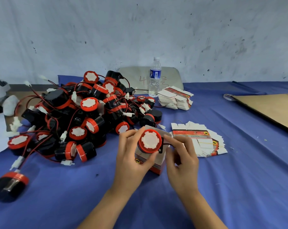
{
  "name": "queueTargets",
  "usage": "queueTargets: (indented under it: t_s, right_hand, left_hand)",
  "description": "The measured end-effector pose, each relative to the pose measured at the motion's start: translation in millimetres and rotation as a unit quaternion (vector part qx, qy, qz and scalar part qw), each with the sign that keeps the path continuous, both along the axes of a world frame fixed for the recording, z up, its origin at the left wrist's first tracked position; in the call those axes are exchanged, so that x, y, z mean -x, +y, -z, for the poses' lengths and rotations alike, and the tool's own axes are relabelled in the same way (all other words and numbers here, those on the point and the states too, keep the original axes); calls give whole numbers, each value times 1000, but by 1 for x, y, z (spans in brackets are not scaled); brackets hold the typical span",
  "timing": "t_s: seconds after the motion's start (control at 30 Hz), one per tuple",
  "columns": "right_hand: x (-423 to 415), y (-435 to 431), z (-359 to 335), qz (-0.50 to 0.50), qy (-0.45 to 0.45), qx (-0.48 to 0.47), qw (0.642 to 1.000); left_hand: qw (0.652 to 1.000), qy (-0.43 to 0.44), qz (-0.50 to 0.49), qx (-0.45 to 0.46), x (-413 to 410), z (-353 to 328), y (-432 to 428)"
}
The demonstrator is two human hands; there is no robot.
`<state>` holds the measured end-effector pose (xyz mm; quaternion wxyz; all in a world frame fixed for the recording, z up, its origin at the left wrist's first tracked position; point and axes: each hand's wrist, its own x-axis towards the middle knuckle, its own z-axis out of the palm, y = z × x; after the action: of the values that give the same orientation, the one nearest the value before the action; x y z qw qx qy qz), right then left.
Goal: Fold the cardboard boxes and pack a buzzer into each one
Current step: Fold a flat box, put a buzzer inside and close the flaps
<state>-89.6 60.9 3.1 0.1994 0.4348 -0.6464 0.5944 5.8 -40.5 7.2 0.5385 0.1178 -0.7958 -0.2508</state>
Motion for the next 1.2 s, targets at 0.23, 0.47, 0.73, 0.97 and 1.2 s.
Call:
queueTargets:
  t_s: [0.23, 0.47, 0.73, 0.97, 1.2]
  right_hand:
    - [-9, -3, -2, 18, 30, -33, 999]
    - [-6, -3, 3, 21, -29, -18, 999]
    - [-10, -3, -4, -19, 64, -58, 996]
    - [-15, -7, 3, -67, 71, -77, 992]
    - [-2, -8, 6, 130, 80, -129, 980]
  left_hand:
    - [997, -51, 38, 50, 2, 7, 1]
    - [995, -8, 62, -74, 0, 11, -13]
    - [903, -168, 226, -324, 6, 21, -33]
    - [900, -189, 227, -321, 9, 26, -37]
    - [937, -213, 116, -253, 12, 27, -33]
